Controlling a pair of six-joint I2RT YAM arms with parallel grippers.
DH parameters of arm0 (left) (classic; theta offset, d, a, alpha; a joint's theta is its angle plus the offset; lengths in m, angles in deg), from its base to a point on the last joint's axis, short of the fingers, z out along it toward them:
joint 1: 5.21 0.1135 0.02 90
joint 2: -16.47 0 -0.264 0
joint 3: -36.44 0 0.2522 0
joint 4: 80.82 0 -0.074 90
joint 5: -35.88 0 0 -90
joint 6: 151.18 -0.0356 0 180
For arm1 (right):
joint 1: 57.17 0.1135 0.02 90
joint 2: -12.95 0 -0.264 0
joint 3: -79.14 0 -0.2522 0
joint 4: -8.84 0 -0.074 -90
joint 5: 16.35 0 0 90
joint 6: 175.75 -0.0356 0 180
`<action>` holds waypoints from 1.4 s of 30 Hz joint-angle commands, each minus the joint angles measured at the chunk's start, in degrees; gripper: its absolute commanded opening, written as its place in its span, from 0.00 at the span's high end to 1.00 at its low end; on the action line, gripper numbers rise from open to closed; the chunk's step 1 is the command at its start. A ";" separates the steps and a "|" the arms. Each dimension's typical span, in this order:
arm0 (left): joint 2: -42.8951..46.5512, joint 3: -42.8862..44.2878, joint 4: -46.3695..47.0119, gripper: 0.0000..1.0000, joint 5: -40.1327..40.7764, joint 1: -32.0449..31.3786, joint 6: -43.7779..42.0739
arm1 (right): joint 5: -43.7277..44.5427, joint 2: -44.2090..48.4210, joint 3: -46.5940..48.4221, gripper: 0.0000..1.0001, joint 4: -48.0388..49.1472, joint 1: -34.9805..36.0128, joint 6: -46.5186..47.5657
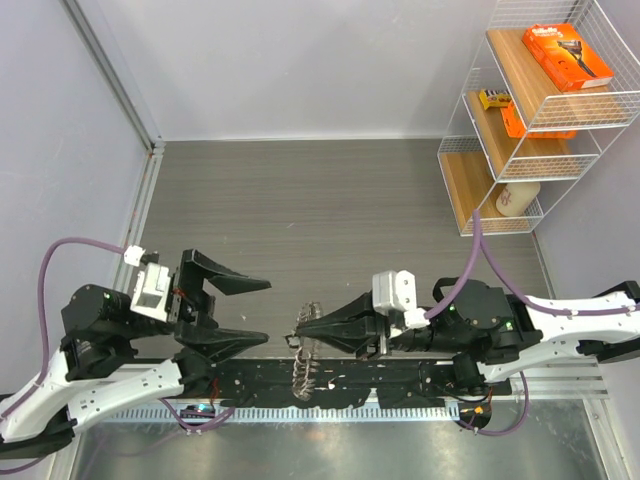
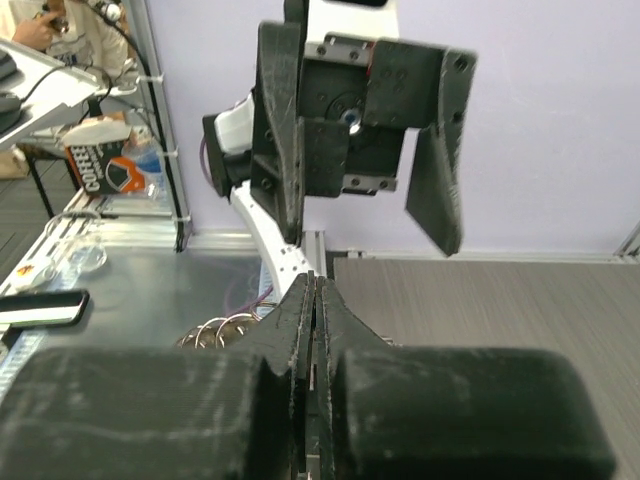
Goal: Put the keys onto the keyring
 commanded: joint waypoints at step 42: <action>-17.56 0.57 25.26 0.18 -37.75 -0.05 2.14 | -12.40 -4.78 12.59 0.95 -8.84 0.48 -3.05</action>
